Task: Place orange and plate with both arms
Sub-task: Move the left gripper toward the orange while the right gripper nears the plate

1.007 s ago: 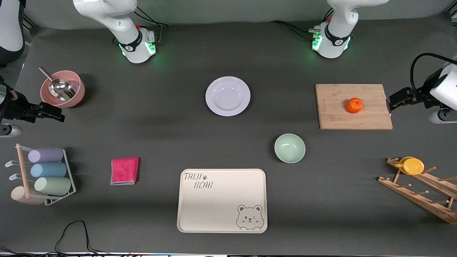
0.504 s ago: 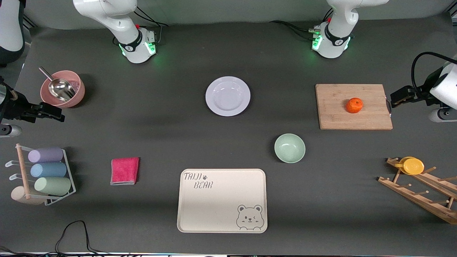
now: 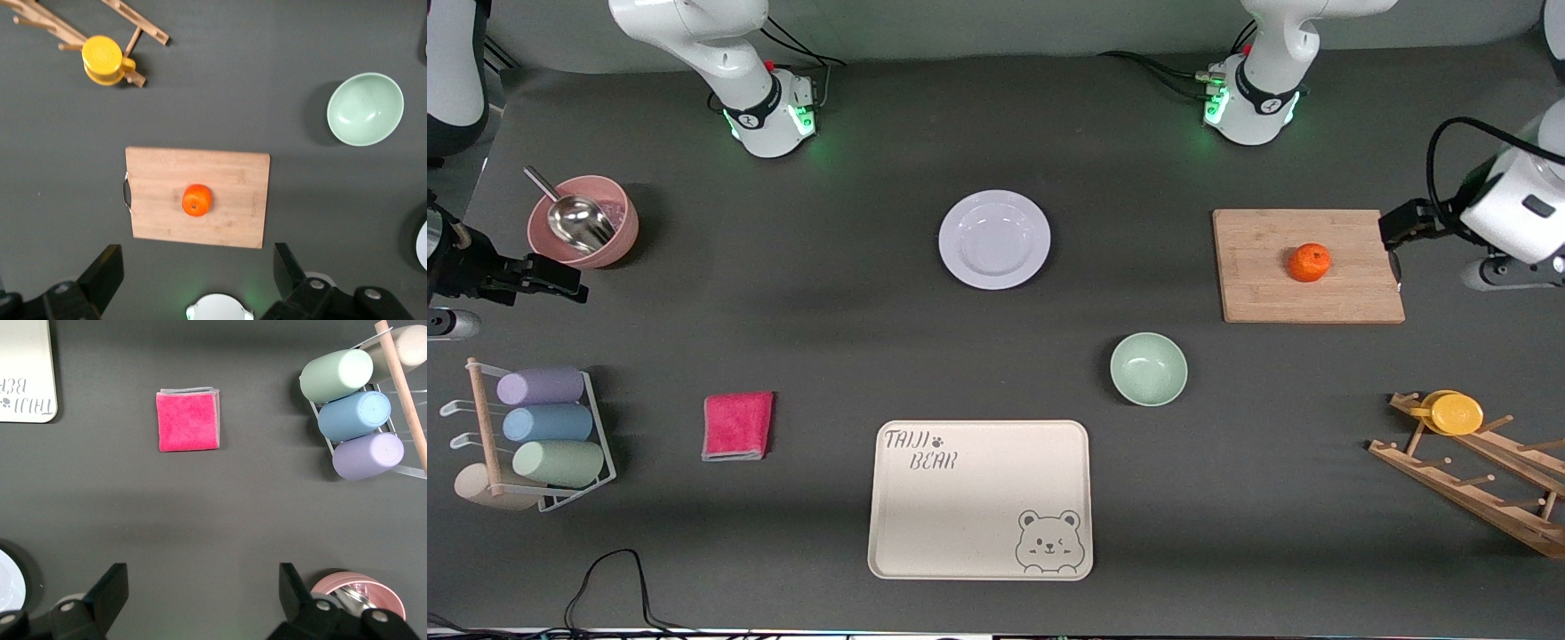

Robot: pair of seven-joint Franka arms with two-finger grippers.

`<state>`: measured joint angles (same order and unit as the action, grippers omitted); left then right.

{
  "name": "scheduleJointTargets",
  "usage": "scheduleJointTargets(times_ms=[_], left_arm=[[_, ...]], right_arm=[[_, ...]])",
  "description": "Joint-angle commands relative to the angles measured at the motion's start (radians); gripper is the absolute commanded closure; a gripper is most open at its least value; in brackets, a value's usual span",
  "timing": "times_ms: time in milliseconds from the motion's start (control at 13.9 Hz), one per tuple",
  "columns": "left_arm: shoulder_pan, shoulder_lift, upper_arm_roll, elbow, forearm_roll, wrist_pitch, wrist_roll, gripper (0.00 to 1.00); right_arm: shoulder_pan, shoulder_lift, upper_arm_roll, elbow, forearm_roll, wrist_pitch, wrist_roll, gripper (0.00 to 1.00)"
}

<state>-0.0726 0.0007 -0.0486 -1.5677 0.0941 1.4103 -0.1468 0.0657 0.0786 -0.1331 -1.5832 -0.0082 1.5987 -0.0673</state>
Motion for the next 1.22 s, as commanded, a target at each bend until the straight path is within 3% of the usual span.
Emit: scheduleJointTargets(times_ms=[0,216,432,719,935,1151], left_arm=[[-0.024,-0.252,0.004,-0.248,0.010,0.021,-0.036,0.00],[-0.019,-0.389,0.058,-0.344,0.006,0.003,0.028,0.00],[-0.019,-0.386,0.144,-0.344,0.004,0.006,0.130,0.00],[-0.016,-0.429,0.148,-0.454,0.003,0.042,0.128,0.00],[-0.015,-0.427,0.148,-0.546,0.003,0.133,0.128,0.00],[-0.013,-0.435,0.151,-0.684,0.004,0.266,0.128,0.00]], right_arm=[[0.028,-0.109,0.009,-0.093,-0.010,-0.010,0.043,0.00],[0.110,-0.248,0.009,-0.230,-0.009,0.004,0.164,0.00],[0.192,-0.387,0.009,-0.381,-0.010,0.049,0.274,0.00],[0.308,-0.502,0.012,-0.510,-0.010,0.075,0.384,0.00],[0.399,-0.520,0.013,-0.538,-0.010,0.070,0.469,0.00],[0.401,-0.519,0.017,-0.552,-0.007,0.067,0.449,0.00]])
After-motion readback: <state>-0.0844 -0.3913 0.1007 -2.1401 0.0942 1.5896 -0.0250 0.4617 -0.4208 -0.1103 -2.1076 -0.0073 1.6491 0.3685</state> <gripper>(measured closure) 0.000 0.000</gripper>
